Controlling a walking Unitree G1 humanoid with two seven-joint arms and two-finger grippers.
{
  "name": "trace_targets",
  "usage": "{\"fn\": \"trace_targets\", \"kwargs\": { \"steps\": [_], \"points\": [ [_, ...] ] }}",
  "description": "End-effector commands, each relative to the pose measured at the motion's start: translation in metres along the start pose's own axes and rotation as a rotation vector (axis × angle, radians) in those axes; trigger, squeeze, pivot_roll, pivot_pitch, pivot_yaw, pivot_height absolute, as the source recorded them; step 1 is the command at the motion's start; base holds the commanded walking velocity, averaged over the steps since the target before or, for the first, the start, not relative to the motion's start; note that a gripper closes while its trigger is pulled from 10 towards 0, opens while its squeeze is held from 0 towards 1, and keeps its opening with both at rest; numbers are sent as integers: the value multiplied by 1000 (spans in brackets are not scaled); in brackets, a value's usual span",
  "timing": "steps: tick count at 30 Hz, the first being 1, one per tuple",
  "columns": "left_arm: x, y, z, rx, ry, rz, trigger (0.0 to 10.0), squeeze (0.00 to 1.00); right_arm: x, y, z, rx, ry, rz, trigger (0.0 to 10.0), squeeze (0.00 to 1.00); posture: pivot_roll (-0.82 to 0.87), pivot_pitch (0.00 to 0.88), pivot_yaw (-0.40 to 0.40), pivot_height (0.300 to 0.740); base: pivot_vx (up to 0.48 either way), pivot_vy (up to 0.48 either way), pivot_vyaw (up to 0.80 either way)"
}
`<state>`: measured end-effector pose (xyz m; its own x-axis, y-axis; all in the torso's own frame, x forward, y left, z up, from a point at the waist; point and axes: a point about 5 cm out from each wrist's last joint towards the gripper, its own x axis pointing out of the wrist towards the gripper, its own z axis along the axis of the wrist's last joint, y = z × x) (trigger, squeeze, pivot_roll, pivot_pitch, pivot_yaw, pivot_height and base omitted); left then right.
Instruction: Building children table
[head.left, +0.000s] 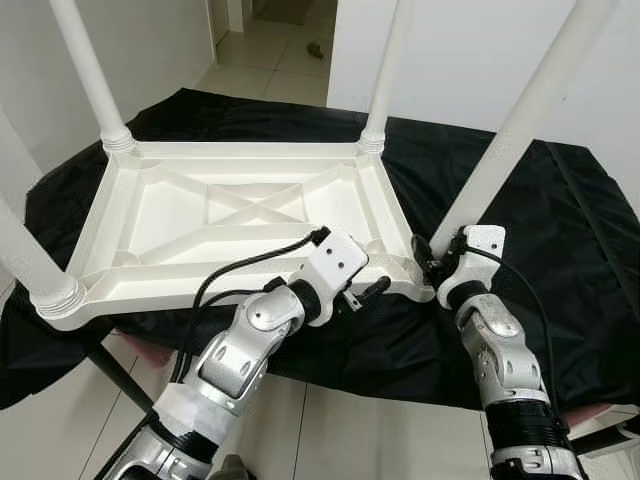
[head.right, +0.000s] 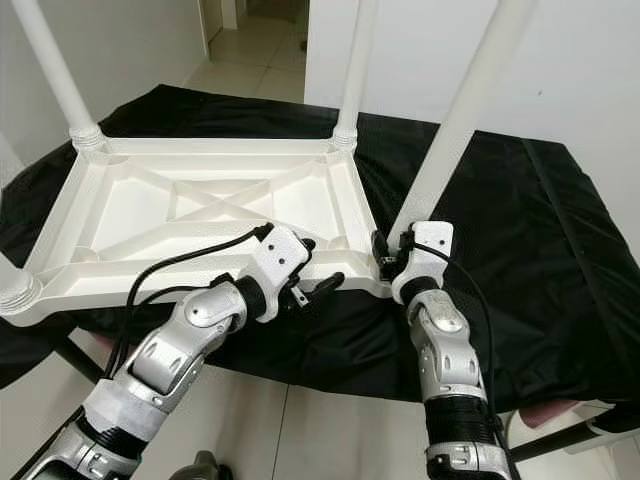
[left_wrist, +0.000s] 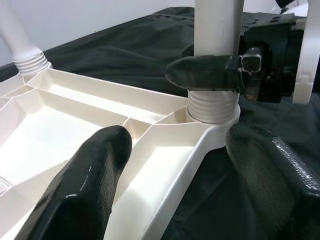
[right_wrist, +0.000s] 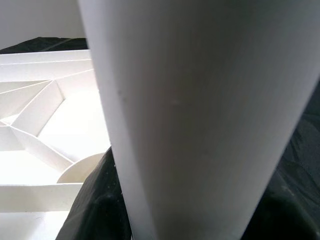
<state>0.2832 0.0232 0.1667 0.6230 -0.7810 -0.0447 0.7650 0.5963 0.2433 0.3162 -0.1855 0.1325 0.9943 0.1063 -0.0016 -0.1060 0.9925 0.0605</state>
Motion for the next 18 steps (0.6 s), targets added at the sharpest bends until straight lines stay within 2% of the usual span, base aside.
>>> {"fn": "trace_targets", "kwargs": {
  "steps": [1,6,11,15,18],
  "points": [
    [1,0,3,15,-3,-6,10000,0,-10,-9,-31,92,134,-79,10000,0,134,55,-24,740,0,0,0],
    [1,-1,3,16,-1,-7,10000,0,-10,-2,-29,85,118,-77,10000,0,134,55,-25,740,0,0,0],
    [1,-1,4,14,-4,-5,10000,0,-8,5,-25,86,75,-202,10000,0,134,54,-25,740,0,0,0],
    [1,-1,4,14,-4,-5,10000,0,-7,6,-25,89,62,-241,10000,0,133,49,-26,740,0,0,0],
    [3,-2,5,12,-9,-9,10000,0,1,16,-22,83,26,-343,10000,0,136,43,-26,740,0,0,0]
  ]
}}
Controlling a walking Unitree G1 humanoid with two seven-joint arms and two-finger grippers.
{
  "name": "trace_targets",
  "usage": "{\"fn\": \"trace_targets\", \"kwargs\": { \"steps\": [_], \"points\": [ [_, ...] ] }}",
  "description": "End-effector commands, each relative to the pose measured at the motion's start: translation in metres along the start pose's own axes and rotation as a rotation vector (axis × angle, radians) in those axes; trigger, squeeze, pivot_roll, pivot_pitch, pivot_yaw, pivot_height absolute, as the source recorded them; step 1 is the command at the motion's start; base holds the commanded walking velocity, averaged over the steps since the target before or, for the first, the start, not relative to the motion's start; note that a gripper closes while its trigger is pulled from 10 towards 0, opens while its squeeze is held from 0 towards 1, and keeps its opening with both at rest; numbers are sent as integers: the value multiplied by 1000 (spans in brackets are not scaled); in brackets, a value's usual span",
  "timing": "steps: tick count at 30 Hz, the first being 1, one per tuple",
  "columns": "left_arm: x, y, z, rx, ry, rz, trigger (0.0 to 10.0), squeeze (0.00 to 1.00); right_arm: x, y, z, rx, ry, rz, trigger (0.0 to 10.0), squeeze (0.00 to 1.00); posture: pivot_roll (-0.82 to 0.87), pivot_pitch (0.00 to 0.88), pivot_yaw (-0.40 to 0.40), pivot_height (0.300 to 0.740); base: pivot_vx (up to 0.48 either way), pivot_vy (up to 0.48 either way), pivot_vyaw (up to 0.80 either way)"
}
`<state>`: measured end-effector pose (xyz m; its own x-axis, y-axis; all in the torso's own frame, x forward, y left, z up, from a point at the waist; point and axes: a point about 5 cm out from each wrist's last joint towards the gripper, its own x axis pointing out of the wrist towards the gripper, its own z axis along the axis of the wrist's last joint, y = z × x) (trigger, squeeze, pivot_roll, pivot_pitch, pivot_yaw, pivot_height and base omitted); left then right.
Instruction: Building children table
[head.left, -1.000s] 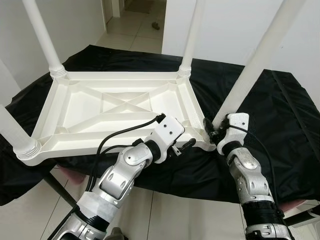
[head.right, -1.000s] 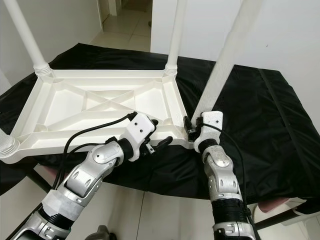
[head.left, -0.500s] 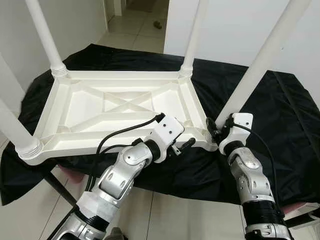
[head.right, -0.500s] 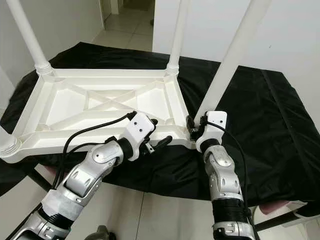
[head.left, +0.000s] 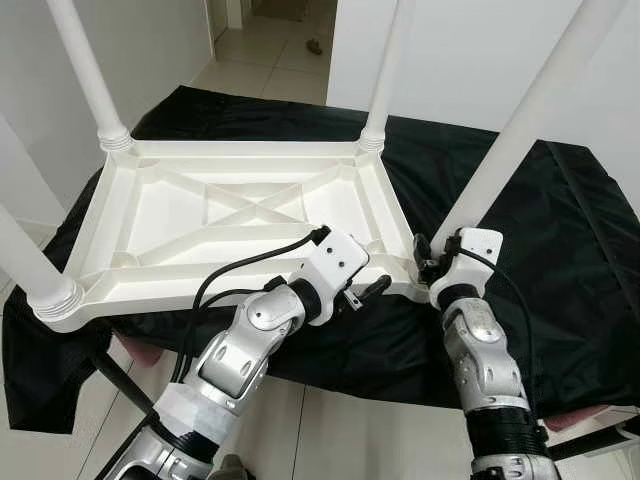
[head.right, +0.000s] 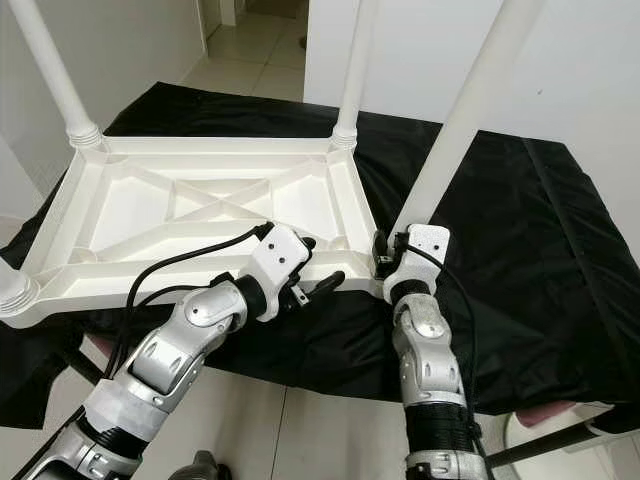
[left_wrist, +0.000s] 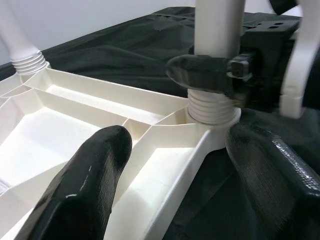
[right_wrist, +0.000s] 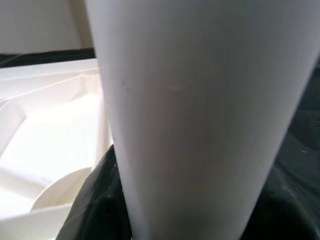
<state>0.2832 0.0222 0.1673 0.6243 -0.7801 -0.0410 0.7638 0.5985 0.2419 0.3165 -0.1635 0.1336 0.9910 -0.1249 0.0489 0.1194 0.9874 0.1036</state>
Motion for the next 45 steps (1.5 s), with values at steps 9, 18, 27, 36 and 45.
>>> {"fn": "trace_targets", "kwargs": {
  "steps": [9,18,27,36,45],
  "points": [
    [3,-2,5,15,-9,-13,10000,0,5,-1,-18,39,71,-206,10000,0,143,37,-27,740,0,0,0],
    [4,-2,7,16,-13,-8,10000,0,19,-5,-11,95,39,-400,10000,0,151,32,-30,740,0,0,0],
    [5,-3,7,12,-18,-4,10000,0,21,-1,-9,65,-6,-423,10000,0,148,29,-34,740,0,0,0],
    [7,-6,8,7,-24,-9,10000,0,27,1,7,97,-134,-347,10000,1000,144,23,-39,740,0,0,0],
    [9,-8,10,6,-30,-11,10000,0,35,1,19,84,-200,-281,10000,1000,141,16,-44,740,0,0,0]
  ]
}}
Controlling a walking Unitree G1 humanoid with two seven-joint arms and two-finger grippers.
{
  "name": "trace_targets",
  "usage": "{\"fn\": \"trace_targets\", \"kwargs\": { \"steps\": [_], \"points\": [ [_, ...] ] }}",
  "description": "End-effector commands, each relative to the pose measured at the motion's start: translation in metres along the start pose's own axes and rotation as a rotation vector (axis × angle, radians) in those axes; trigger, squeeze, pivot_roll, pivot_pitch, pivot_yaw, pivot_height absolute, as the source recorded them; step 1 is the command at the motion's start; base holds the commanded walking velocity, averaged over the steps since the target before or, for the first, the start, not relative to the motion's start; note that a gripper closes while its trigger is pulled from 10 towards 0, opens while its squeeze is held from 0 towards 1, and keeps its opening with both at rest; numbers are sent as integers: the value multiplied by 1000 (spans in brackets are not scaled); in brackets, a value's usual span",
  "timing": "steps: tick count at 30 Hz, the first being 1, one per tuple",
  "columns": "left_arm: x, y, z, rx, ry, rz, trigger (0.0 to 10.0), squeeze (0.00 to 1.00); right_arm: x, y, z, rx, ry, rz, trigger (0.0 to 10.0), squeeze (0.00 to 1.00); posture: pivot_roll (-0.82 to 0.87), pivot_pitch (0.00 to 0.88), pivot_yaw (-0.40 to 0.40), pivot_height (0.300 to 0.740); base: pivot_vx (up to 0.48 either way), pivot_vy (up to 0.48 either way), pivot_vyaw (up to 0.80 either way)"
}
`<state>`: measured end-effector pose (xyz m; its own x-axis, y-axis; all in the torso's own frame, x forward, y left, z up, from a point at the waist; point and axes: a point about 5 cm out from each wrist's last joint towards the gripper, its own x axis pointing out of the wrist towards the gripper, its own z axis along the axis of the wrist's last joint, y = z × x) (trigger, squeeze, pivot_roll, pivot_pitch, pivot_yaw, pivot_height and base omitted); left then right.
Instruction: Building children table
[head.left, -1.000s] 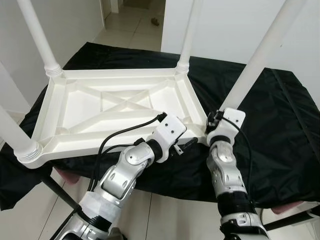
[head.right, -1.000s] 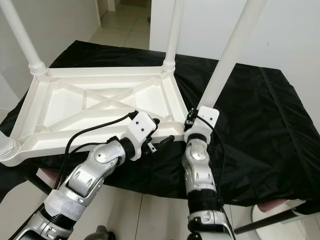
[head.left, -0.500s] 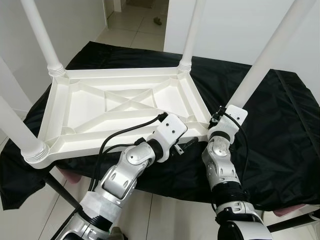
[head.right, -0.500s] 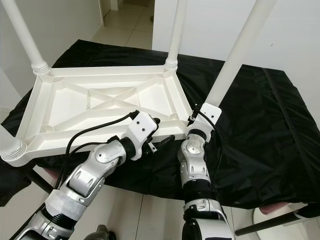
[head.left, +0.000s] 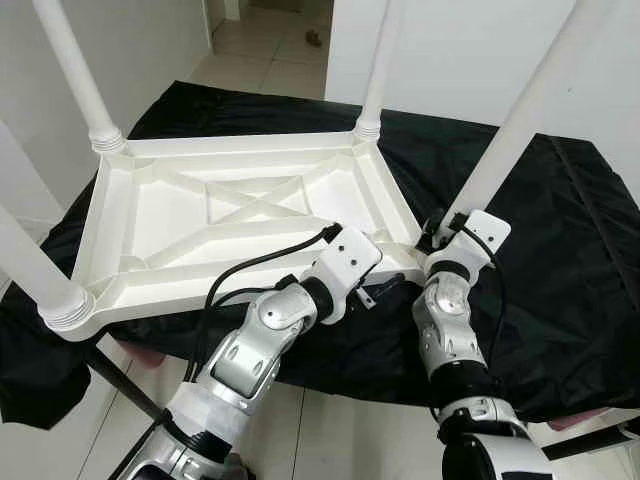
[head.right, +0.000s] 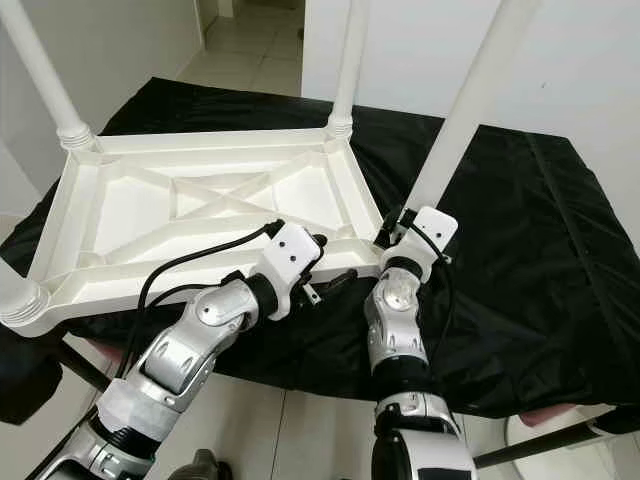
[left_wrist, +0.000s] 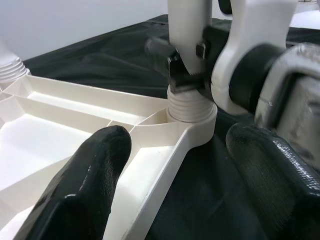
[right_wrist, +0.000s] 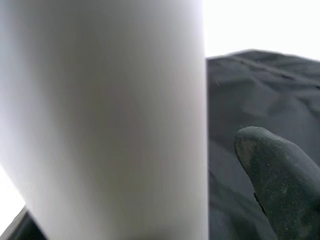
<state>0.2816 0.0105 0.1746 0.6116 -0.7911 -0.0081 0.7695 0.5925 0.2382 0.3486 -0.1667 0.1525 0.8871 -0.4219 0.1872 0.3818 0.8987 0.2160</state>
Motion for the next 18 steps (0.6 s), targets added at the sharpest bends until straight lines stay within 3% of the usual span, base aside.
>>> {"fn": "trace_targets", "kwargs": {
  "steps": [1,6,8,9,13,18],
  "points": [
    [2,-1,0,9,4,-3,10000,0,4,2,3,15,-8,52,10000,0,143,15,-46,740,0,0,0],
    [2,-3,1,8,2,-3,10000,0,9,4,5,37,15,192,10000,0,145,14,-49,740,0,0,0],
    [2,-3,1,8,2,-3,10000,0,9,4,5,37,15,192,10000,0,145,14,-49,740,0,0,0],
    [2,-4,1,9,5,-9,10000,0,11,0,4,16,38,315,10000,0,144,16,-52,740,0,0,0],
    [2,-6,1,9,6,-12,10000,0,12,-3,3,3,52,362,10000,0,145,17,-52,740,0,0,0],
    [-2,-12,-3,12,19,-55,10000,0,16,-30,5,-81,68,519,10000,0,144,22,-50,740,0,0,0]
  ]
}}
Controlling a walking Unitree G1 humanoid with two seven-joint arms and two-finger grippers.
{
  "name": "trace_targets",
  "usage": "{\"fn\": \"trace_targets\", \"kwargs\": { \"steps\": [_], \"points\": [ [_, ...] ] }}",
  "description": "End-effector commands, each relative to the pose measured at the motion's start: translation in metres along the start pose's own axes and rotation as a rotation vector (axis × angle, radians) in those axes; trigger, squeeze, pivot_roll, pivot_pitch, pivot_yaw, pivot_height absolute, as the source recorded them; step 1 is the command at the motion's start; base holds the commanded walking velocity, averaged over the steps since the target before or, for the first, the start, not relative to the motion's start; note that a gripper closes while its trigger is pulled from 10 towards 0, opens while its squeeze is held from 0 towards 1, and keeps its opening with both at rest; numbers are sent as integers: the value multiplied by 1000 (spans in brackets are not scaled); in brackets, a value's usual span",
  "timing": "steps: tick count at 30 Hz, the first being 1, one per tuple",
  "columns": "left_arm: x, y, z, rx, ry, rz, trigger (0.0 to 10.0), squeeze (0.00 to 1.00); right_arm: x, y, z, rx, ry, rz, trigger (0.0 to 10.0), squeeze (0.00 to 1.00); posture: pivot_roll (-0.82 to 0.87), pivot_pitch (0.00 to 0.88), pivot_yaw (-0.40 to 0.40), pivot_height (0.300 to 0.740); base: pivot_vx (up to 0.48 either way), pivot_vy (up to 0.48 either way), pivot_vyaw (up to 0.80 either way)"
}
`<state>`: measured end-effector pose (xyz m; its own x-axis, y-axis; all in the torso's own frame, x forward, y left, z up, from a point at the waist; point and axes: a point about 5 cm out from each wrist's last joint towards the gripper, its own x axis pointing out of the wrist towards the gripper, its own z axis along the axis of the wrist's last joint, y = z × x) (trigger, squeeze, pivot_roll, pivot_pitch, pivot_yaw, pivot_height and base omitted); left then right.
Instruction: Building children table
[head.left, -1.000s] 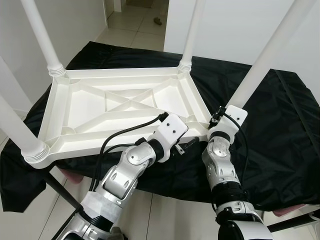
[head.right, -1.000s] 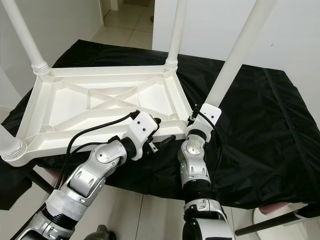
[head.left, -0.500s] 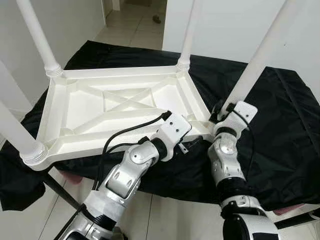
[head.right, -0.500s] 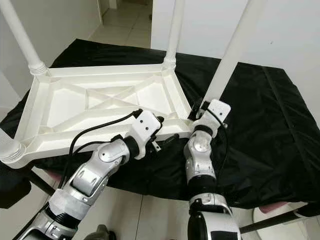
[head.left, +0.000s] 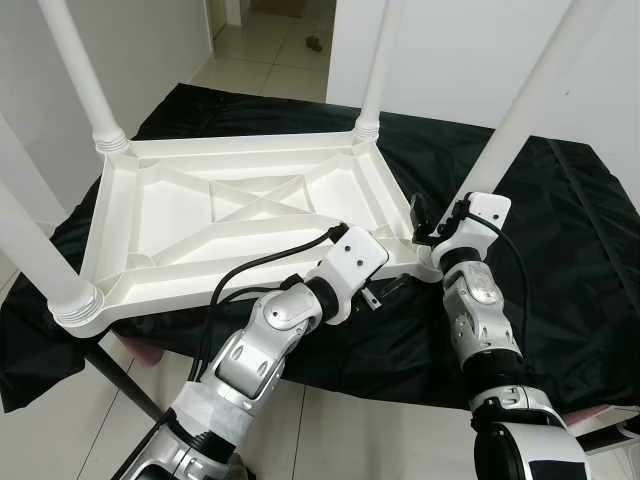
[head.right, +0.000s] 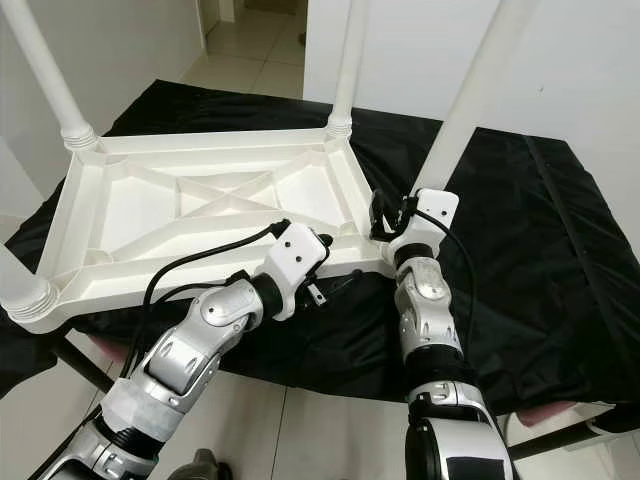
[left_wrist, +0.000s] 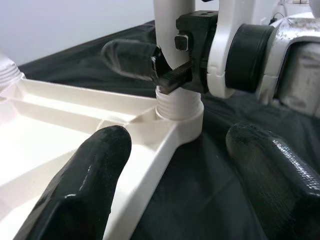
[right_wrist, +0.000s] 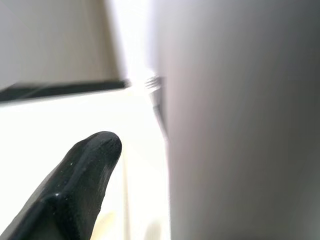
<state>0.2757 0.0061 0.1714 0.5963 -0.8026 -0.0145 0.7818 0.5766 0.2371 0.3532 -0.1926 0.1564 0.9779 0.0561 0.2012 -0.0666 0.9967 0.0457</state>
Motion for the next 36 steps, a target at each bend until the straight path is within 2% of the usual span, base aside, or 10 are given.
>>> {"fn": "trace_targets", "kwargs": {
  "steps": [1,3,4,14,15,16,20,21,31,36],
  "points": [
    [-2,-4,-2,13,18,-35,10000,0,-4,-8,-1,-4,16,30,10000,0,144,22,-50,740,0,0,0],
    [-4,-5,-3,15,25,-51,10000,0,-6,-16,0,-37,21,91,10000,0,143,24,-45,740,0,0,0],
    [-7,-7,-6,23,38,-78,10000,0,-10,-23,2,-61,42,207,10000,0,142,23,-42,740,0,0,0],
    [-9,-10,-8,34,48,-107,10000,0,-15,-23,-1,-90,109,445,10000,0,139,19,-39,740,0,0,0],
    [-9,-10,-7,35,48,-110,10000,0,-15,-22,-2,-92,125,476,8392,0,138,18,-39,740,0,0,0],
    [-9,-11,-7,35,48,-112,10000,0,-16,-22,-4,-96,138,499,4549,0,138,16,-39,740,0,0,0],
    [-9,-11,-7,36,48,-114,10000,0,-16,-22,-5,-97,146,511,4549,0,139,16,-40,740,0,0,0],
    [-8,-11,-7,37,48,-115,10000,0,-17,-23,-7,-96,158,526,0,0,142,13,-41,740,0,0,0],
    [-9,-10,-6,42,49,-116,10000,0,-21,-18,-15,-46,192,565,0,0,146,12,-44,740,0,0,0],
    [-10,-10,-7,42,50,-111,10000,0,-21,5,-19,20,161,398,0,0,150,5,-58,740,0,0,0]
  ]
}}
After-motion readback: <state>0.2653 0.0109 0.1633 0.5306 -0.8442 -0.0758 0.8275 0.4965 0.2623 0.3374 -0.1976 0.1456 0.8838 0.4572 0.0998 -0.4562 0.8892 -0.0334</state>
